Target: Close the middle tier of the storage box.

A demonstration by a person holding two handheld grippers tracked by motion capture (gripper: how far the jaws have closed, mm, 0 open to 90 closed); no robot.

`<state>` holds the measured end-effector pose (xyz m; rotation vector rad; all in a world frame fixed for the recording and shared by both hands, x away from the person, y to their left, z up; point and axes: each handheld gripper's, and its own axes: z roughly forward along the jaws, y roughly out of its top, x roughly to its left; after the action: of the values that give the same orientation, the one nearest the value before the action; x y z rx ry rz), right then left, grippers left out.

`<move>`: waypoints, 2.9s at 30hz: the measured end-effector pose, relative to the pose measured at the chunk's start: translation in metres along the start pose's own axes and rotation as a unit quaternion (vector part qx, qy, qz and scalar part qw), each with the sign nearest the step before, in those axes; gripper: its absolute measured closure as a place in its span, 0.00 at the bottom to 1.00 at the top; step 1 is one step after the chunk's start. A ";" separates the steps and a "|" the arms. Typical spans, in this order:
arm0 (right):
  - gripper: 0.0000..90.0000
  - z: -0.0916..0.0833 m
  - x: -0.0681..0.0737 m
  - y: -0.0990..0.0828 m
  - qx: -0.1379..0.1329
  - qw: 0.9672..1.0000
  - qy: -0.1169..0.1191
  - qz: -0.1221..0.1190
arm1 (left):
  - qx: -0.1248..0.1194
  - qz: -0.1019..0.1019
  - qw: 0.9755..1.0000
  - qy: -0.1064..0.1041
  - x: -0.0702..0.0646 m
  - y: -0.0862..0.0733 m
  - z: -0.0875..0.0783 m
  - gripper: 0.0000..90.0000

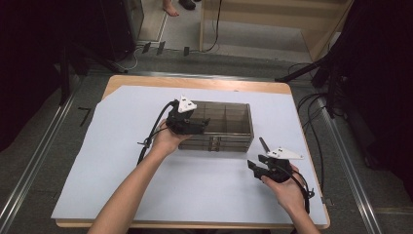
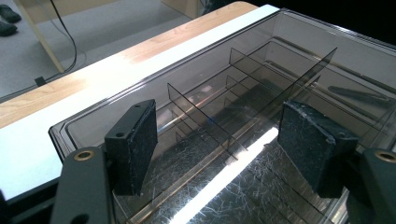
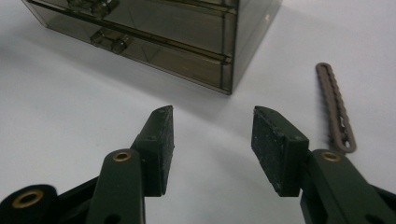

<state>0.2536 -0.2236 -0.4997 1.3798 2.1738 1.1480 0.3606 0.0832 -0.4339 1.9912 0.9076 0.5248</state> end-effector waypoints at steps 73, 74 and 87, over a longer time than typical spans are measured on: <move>0.67 0.061 0.066 -0.004 -0.132 0.939 0.117 0.296 | -0.002 -0.001 1.000 0.002 -0.002 -0.002 -0.002 0.34; 0.67 0.061 0.067 -0.004 -0.132 0.936 0.117 0.304 | -0.001 0.000 1.000 0.002 -0.002 -0.002 -0.002 0.34; 0.65 0.067 0.074 -0.011 -0.160 0.907 0.131 0.366 | -0.002 0.000 1.000 0.003 -0.002 -0.002 -0.002 0.35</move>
<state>0.2535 -0.1311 -0.5392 2.0382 1.5014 1.9408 0.3572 0.0834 -0.4342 1.9876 0.9100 0.5311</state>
